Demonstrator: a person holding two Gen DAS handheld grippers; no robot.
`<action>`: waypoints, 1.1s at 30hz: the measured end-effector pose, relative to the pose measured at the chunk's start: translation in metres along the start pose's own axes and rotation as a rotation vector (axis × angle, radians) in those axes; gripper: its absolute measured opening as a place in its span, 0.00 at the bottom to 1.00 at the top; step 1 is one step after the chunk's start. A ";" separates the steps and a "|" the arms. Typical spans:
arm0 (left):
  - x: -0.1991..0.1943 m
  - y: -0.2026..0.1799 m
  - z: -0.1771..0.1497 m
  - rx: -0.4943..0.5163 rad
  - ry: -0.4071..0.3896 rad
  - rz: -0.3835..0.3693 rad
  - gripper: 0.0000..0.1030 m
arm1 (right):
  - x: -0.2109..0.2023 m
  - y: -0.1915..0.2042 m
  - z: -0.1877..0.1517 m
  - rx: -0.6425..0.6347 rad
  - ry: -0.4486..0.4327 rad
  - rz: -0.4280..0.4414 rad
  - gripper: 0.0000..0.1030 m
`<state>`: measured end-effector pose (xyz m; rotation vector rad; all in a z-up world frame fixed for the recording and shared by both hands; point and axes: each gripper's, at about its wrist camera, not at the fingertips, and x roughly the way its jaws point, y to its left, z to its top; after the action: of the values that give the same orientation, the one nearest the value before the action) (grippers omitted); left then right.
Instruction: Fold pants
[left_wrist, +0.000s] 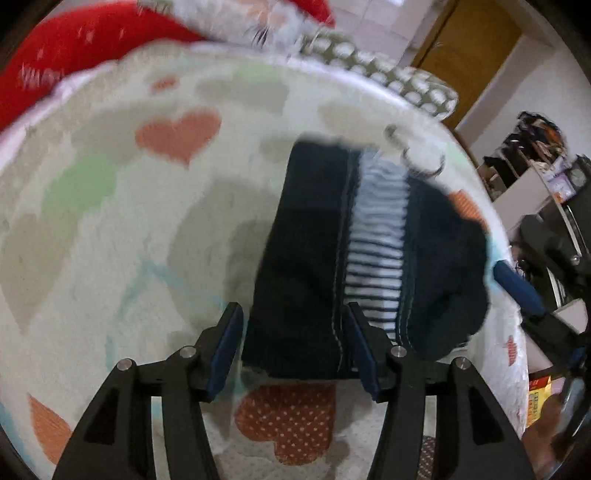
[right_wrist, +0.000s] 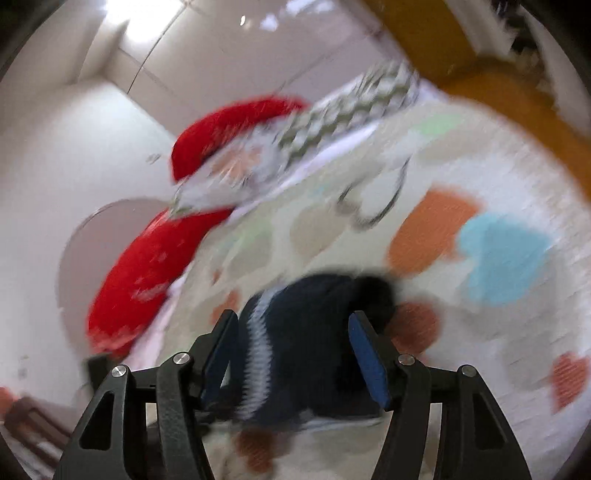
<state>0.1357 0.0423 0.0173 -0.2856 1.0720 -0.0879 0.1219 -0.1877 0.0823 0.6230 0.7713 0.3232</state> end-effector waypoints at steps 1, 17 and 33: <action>-0.003 -0.001 -0.003 0.006 -0.017 0.004 0.54 | 0.015 -0.006 -0.005 0.031 0.048 -0.003 0.65; -0.134 -0.022 -0.110 0.026 -0.357 0.139 0.78 | -0.089 -0.019 -0.112 -0.004 -0.068 -0.299 0.65; -0.205 -0.065 -0.167 0.168 -0.553 0.147 0.88 | -0.111 0.009 -0.175 -0.070 -0.065 -0.479 0.67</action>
<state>-0.1041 -0.0086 0.1359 -0.0687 0.5286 0.0330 -0.0824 -0.1645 0.0520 0.3645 0.8167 -0.1091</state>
